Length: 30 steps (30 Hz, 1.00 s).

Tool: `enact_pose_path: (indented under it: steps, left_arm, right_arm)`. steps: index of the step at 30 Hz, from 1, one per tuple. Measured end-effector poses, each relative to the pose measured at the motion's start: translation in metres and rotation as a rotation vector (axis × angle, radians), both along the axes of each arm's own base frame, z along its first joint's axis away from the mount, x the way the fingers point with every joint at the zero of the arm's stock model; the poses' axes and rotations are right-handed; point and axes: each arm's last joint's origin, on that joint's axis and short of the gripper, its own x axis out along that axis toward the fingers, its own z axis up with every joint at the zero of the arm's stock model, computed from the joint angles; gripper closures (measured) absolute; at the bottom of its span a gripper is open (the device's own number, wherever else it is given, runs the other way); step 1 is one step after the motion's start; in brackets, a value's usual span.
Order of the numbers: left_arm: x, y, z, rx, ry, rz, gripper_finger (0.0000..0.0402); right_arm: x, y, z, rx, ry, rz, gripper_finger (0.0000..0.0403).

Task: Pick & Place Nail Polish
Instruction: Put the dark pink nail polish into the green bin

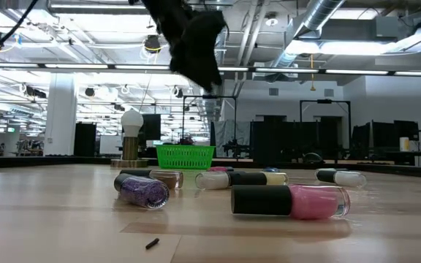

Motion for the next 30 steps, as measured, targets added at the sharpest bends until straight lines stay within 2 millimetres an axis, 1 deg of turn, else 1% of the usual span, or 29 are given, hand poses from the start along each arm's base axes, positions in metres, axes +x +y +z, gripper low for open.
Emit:
enact_pose_path:
  steps: [2, 6, 12, 16, 20, 23, 26, 28, 30]
  left_arm:
    - [0.002, -0.005, -0.018, -0.035, 0.038, 0.031, 0.0167]
    - [0.011, -0.017, -0.046, -0.086, 0.046, 0.075, 0.0166]
    - [0.029, -0.035, -0.075, -0.121, 0.014, 0.081, 0.0163]
    - [0.034, -0.039, -0.099, -0.099, 0.069, 0.084, 0.0163]
    - [0.037, -0.045, -0.118, -0.064, 0.110, 0.093, 0.0163]
    - [0.038, -0.047, -0.130, -0.057, 0.129, 0.116, 0.0166]
    - [0.038, -0.048, -0.133, -0.072, 0.133, 0.127, 0.0177]
    - [0.039, -0.048, -0.136, -0.081, 0.141, 0.122, 0.0194]
    - [0.039, -0.048, -0.137, -0.088, 0.145, 0.117, 0.0219]
  right_arm:
    - [0.000, 0.000, 0.000, 0.001, 0.002, 0.000, 0.0327]
    - [0.000, 0.000, -0.001, 0.003, 0.007, 0.000, 0.0327]
    - [0.000, 0.000, -0.001, 0.003, 0.007, 0.001, 0.0327]
    - [0.000, 0.000, -0.001, 0.002, 0.007, 0.001, 0.0327]
    - [0.000, 0.000, -0.001, 0.002, 0.007, 0.001, 0.0327]
    - [0.000, 0.000, -0.001, 0.002, 0.006, 0.001, 0.0327]
    - [0.000, 0.000, -0.001, 0.002, 0.006, 0.001, 0.0327]
    - [0.000, 0.000, -0.001, 0.002, 0.006, 0.001, 0.0327]
    - [0.000, 0.000, -0.001, 0.002, 0.006, 0.001, 0.0327]
